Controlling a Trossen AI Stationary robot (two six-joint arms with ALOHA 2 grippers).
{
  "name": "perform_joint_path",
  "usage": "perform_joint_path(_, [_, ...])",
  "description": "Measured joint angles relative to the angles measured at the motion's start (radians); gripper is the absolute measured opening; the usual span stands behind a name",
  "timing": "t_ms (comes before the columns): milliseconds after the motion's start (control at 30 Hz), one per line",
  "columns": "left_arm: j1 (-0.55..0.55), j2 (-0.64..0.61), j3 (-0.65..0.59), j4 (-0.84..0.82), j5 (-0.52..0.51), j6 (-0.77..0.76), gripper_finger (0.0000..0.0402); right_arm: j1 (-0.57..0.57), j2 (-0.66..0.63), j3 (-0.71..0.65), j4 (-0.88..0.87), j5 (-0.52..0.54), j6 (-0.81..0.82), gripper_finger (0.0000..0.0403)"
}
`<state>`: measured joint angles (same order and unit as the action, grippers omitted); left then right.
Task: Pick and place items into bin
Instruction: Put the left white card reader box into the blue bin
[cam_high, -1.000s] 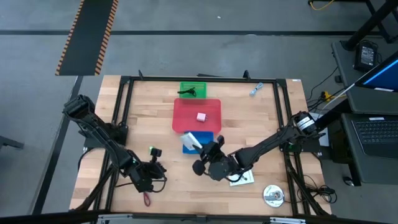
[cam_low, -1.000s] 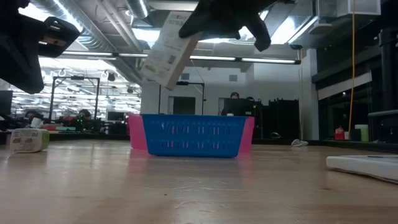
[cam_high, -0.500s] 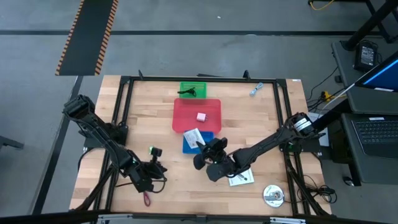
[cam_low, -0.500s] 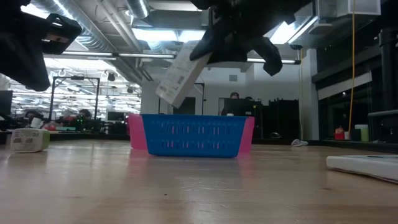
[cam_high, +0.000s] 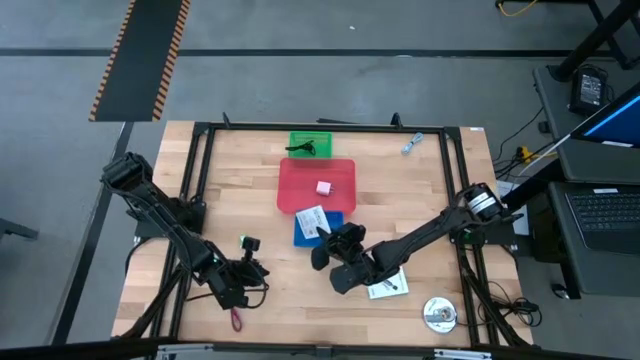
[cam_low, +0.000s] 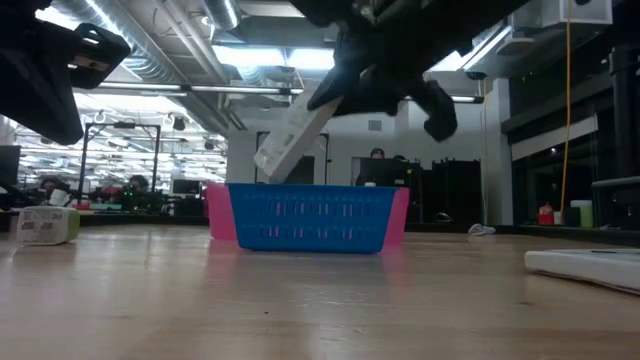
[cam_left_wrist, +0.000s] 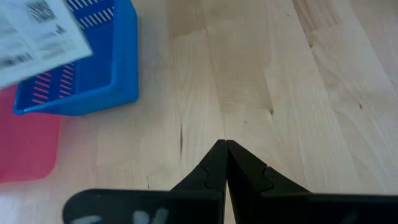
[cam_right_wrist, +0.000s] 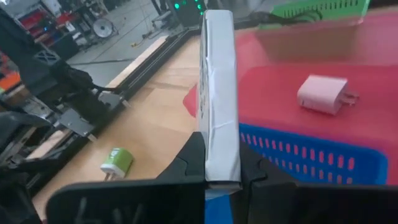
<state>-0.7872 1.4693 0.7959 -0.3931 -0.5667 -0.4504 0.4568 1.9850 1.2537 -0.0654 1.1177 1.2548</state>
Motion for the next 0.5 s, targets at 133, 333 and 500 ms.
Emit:
perform_joint_path(133, [0.000, 0.000, 0.000, -0.001, 0.000, 0.000, 0.0003, 0.000, 0.020, 0.000, 0.003, -0.001, 0.048, 0.0017])
perform_joint_path(333, [0.000, 0.000, 0.000, -0.002, -0.001, 0.008, 0.0003, 0.000, 0.020, 0.000, 0.000, -0.002, 0.079, 0.0017])
perform_joint_path(500, [0.000, 0.000, 0.000, -0.002, -0.001, 0.027, 0.0003, 0.000, 0.020, 0.000, -0.018, -0.012, 0.103, 0.0017])
